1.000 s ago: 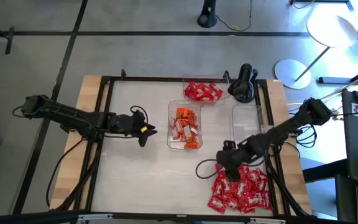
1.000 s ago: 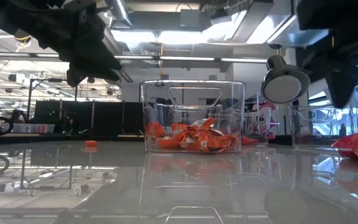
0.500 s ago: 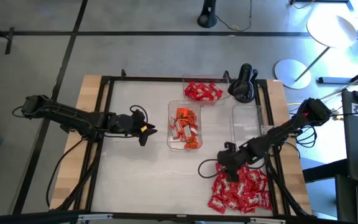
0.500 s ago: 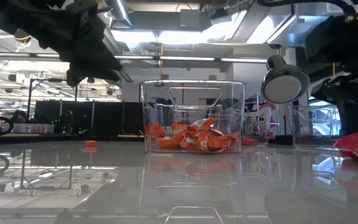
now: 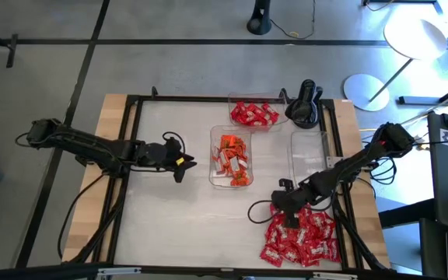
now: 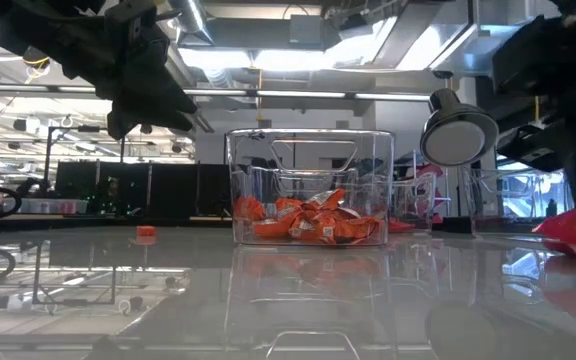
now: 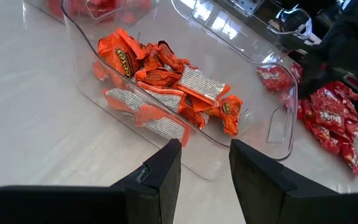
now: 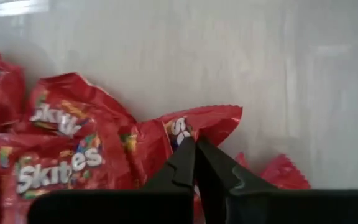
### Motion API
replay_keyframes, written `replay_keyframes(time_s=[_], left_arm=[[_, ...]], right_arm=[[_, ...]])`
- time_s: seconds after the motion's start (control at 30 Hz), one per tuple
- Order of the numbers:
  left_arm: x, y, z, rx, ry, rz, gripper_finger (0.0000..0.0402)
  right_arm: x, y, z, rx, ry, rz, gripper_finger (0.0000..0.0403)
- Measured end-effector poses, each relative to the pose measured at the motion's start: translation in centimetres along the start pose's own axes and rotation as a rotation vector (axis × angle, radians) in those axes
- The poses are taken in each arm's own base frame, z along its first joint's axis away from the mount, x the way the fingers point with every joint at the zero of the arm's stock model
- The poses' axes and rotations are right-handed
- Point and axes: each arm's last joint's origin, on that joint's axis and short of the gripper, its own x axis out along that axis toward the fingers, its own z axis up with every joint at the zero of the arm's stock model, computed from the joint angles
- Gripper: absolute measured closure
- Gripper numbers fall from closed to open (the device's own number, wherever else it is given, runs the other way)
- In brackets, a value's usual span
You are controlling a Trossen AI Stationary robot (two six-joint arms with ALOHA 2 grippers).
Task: Sort candy
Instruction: Put the red candy pack into the bottom right transparent bin
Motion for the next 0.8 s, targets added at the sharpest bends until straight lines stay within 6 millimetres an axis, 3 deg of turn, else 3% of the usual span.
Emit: replay_keyframes(time_s=[0.2, 0.43, 0.6, 0.8], left_arm=[[0.0, 0.0, 0.0, 0.0, 0.0, 0.0, 0.0274], [0.0, 0.0, 0.0, -0.005, 0.0, 0.0, 0.0274], [0.0, 0.0, 0.0, -0.004, -0.001, -0.001, 0.0274], [0.0, 0.0, 0.0, -0.001, -0.001, 0.0, 0.0274]], right_arm=[[-2.4, 1.0, 2.3, -0.032, -0.022, -0.057, 0.0399], [-10.0, 1.7, 5.2, -0.085, -0.081, -0.204, 0.04], [-14.8, -0.1, 4.1, 0.026, -0.13, -0.338, 0.0401], [-16.9, -3.4, 0.8, 0.265, -0.141, -0.471, 0.0402]])
